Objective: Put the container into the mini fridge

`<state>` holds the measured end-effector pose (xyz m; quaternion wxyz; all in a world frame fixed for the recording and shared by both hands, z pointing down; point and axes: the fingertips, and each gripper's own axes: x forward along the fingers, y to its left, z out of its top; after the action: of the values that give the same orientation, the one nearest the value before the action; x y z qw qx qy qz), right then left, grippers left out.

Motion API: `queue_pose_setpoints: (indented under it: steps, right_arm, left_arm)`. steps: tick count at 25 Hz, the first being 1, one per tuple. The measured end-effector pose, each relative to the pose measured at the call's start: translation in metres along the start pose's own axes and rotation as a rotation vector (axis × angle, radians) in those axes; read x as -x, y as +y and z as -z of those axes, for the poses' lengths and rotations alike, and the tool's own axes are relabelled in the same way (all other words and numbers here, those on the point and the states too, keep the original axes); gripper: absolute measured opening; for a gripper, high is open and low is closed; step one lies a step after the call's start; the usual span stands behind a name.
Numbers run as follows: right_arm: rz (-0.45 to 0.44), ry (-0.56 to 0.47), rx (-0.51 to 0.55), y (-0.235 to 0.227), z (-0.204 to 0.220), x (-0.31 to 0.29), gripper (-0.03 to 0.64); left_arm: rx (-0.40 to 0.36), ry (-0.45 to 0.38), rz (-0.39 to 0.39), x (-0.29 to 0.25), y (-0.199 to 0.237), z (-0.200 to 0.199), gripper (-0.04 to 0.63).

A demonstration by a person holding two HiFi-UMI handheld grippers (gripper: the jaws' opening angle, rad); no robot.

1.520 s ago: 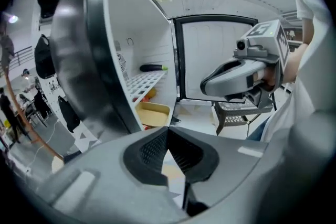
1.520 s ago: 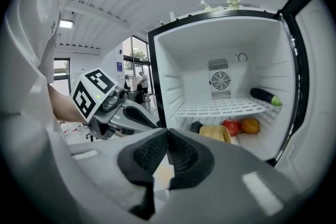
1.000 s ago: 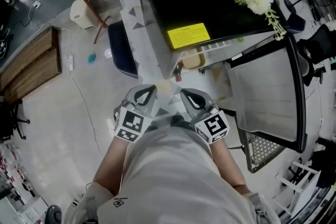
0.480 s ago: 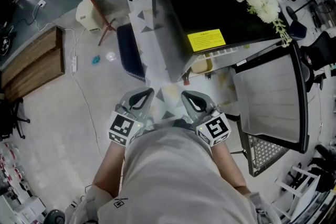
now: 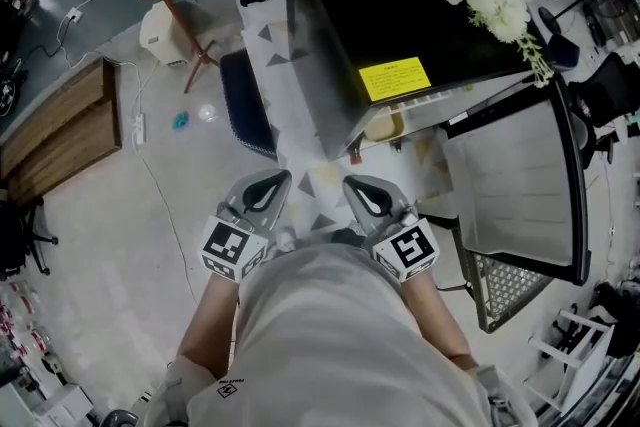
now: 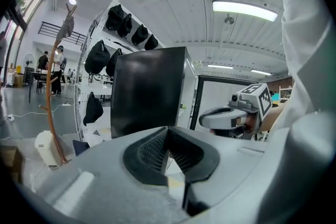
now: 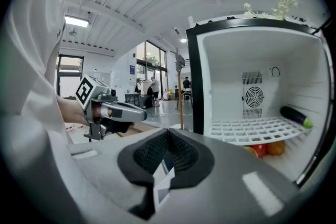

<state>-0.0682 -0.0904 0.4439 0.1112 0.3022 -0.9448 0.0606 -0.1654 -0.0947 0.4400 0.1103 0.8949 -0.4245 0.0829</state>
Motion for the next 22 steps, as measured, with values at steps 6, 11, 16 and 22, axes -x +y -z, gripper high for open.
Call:
queue_pose_setpoints:
  steps: [6,11,16,22]
  right_arm:
    - [0.02,-0.005,0.001,-0.004,0.001,0.003,0.004]
    - [0.023,-0.005,-0.005,-0.006,0.003,0.006,0.003]
    - [0.026,-0.002,-0.011,-0.008,0.005,0.009,0.003]
    - [0.036,0.003,-0.011,-0.011,0.006,0.014,0.004]
  left_arm:
    - [-0.002,0.013,0.009,-0.005,-0.003,0.003,0.009]
    - [-0.029,0.019,0.004,-0.008,-0.007,0.003,0.009]
    - [-0.014,0.016,0.002,-0.011,-0.008,0.004,0.009]
    - [-0.025,0.031,0.009,-0.012,-0.013,0.006,0.009]
